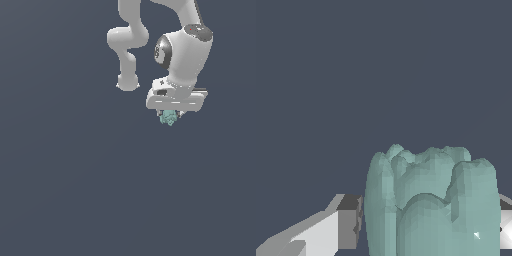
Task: Pick up the object and move it to a goal position.
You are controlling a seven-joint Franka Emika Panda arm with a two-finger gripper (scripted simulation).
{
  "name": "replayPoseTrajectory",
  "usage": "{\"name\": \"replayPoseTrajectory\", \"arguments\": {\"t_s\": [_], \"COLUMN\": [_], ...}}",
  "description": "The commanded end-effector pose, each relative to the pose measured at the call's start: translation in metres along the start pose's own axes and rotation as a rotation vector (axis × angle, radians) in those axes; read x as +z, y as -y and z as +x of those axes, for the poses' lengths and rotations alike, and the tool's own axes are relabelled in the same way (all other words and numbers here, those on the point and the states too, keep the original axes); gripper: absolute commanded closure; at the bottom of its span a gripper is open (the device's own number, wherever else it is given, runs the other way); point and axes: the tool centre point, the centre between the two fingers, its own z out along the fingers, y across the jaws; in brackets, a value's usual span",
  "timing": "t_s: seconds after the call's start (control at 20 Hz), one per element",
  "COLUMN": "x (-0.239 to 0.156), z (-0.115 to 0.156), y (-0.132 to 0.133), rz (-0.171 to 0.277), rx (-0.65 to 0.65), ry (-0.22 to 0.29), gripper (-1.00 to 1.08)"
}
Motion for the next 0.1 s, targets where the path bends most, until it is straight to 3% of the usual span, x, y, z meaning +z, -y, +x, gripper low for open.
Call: {"name": "replayPoseTrajectory", "arguments": {"t_s": [0.0, 0.05], "x": [-0.0033, -0.0035], "z": [-0.0001, -0.0001], "y": [0.0027, 0.003], "rz": [0.0, 0.0], "rx": [0.001, 0.001], "ry": [0.001, 0.001], "gripper": [1.08, 1.08]}}
